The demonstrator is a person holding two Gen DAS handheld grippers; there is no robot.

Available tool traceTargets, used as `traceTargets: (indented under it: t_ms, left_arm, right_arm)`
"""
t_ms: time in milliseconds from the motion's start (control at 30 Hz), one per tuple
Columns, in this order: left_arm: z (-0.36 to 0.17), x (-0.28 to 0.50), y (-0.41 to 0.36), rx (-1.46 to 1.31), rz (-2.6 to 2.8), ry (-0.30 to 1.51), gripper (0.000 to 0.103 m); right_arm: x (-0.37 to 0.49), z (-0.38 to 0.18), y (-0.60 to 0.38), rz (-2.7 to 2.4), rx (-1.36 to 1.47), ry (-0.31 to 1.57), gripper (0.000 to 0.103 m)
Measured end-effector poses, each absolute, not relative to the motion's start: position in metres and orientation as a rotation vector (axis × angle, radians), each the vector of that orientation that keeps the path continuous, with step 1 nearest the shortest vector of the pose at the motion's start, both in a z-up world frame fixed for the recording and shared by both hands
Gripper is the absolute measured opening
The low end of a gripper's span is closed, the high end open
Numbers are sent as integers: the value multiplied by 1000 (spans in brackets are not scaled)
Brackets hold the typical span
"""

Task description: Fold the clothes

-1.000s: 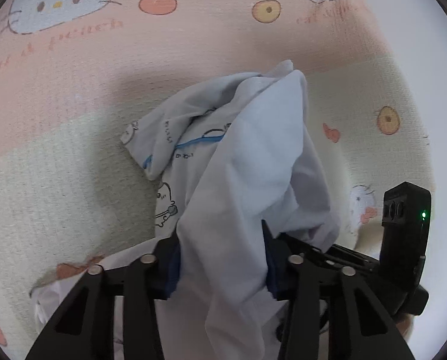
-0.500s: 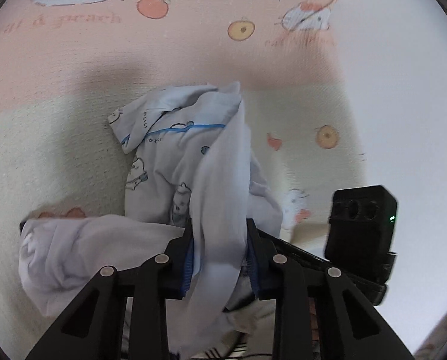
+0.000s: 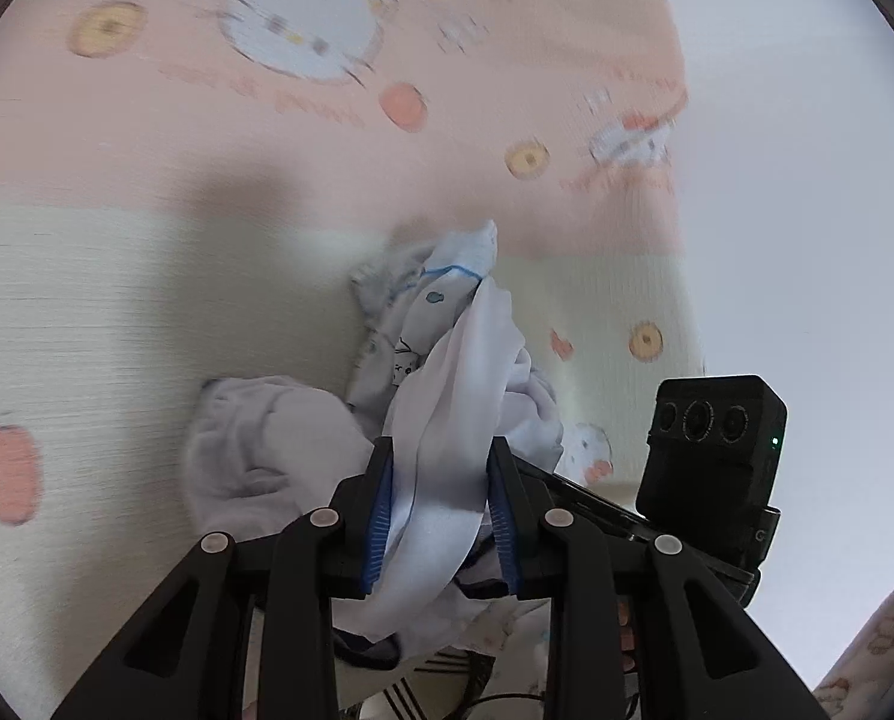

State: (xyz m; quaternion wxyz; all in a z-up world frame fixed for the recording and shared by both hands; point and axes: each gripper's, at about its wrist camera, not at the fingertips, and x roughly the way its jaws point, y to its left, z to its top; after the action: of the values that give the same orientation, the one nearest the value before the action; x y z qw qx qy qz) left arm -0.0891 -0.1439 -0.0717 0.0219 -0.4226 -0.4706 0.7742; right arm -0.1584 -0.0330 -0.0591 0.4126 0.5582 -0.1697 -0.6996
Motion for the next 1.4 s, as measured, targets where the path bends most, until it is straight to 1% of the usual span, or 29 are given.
traceTargets:
  t_ms: [233, 400, 467, 500, 533, 567, 600, 633, 667, 700, 767, 1000, 1067, 1267, 1400]
  left_arm:
    - [-52, -40, -190, -1232, 2497, -1561, 25]
    - [-72, -27, -211, -1262, 2432, -1680, 25]
    - [-77, -31, -211, -1290, 2440, -1682, 25]
    - [-77, -33, -211, -1303, 2451, -1672, 27]
    - [-77, -37, -210, -1312, 2462, -1664, 30]
    - [-76, -41, -210, -1326, 2468, -1662, 34]
    - [-75, -42, -211, -1336, 2477, -1659, 38]
    - [-74, -42, -212, -1346, 2485, -1656, 50]
    - [-73, -42, -212, -1347, 2505, -1646, 62]
    - [-71, -42, -213, -1346, 2527, -1634, 64]
    - [-67, -40, -213, -1357, 2584, -1581, 65]
    - [-61, -42, -209, -1450, 2665, -1429, 65]
    - [-60, -46, -207, -1467, 2680, -1399, 65]
    - [-61, -62, -209, -1475, 2668, -1426, 65]
    - [-65, -81, -208, -1514, 2676, -1380, 65]
  right_arm:
    - [-139, -36, -99, -1644, 1335, -336, 20]
    - [-130, -41, -124, -1662, 1349, -207, 20]
    - [-132, -43, -123, -1693, 1359, -181, 20]
    - [-133, -44, -122, -1708, 1364, -168, 20]
    - [-133, -45, -121, -1724, 1368, -155, 21]
    - [-134, -47, -121, -1739, 1373, -141, 27]
    - [-135, -48, -120, -1754, 1377, -128, 38]
    - [-135, -49, -119, -1769, 1382, -114, 43]
    - [-137, -49, -118, -1788, 1384, -101, 51]
    - [-140, -46, -113, -1821, 1379, -92, 53]
    - [-147, -42, -104, -1883, 1369, -75, 54]
    - [-176, -42, -71, -1984, 1411, -107, 57]
    - [-182, -41, -65, -2007, 1416, -105, 59]
    - [-195, -42, -55, -2034, 1420, -79, 64]
    - [-211, -50, -44, -2031, 1474, -56, 65]
